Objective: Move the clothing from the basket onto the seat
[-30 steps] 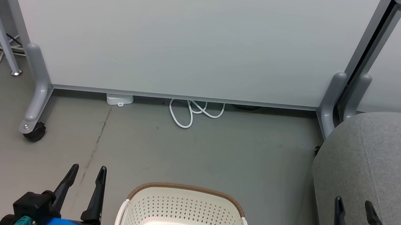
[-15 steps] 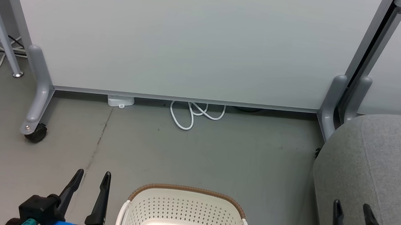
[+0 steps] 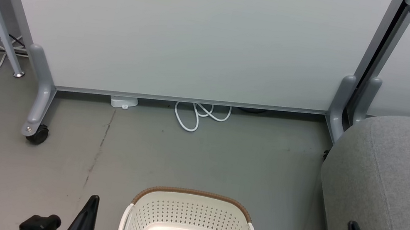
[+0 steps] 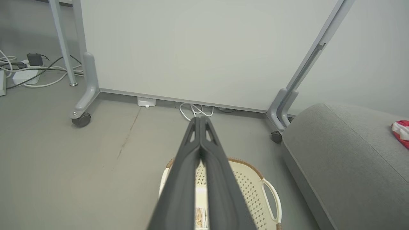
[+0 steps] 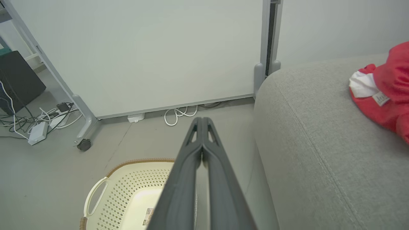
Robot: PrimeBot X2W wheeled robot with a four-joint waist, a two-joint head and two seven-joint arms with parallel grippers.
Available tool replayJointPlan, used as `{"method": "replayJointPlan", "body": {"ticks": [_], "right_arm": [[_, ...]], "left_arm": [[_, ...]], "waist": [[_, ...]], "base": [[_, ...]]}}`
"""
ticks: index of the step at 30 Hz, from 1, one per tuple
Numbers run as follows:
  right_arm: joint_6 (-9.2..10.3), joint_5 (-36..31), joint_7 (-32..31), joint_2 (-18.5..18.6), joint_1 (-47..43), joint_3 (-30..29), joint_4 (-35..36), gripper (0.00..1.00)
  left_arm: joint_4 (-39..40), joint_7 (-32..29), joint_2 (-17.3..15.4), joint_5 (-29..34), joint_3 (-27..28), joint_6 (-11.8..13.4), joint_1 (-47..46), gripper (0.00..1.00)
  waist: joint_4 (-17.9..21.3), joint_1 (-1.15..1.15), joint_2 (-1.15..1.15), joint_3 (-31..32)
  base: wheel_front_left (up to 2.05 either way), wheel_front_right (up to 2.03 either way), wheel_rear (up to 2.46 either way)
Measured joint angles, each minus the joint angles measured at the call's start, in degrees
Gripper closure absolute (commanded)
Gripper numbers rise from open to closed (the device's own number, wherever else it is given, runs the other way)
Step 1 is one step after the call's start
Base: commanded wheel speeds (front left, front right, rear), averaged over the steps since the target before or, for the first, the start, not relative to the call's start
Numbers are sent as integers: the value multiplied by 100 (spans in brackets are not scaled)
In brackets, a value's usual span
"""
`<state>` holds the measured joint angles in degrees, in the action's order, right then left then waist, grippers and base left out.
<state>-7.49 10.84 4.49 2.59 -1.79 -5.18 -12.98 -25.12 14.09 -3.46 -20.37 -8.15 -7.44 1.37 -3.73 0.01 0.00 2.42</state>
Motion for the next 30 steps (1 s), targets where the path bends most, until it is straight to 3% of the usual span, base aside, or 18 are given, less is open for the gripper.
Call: {"method": "replayJointPlan", "body": {"ticks": [30], "right_arm": [[1,2960,-386,0,159,-34,-25,100]], "left_arm": [[383,-748,20,-2604,532,0,-179,100]], "waist": [[91,0,0,-63]], "base": [[0,0,0]]}}
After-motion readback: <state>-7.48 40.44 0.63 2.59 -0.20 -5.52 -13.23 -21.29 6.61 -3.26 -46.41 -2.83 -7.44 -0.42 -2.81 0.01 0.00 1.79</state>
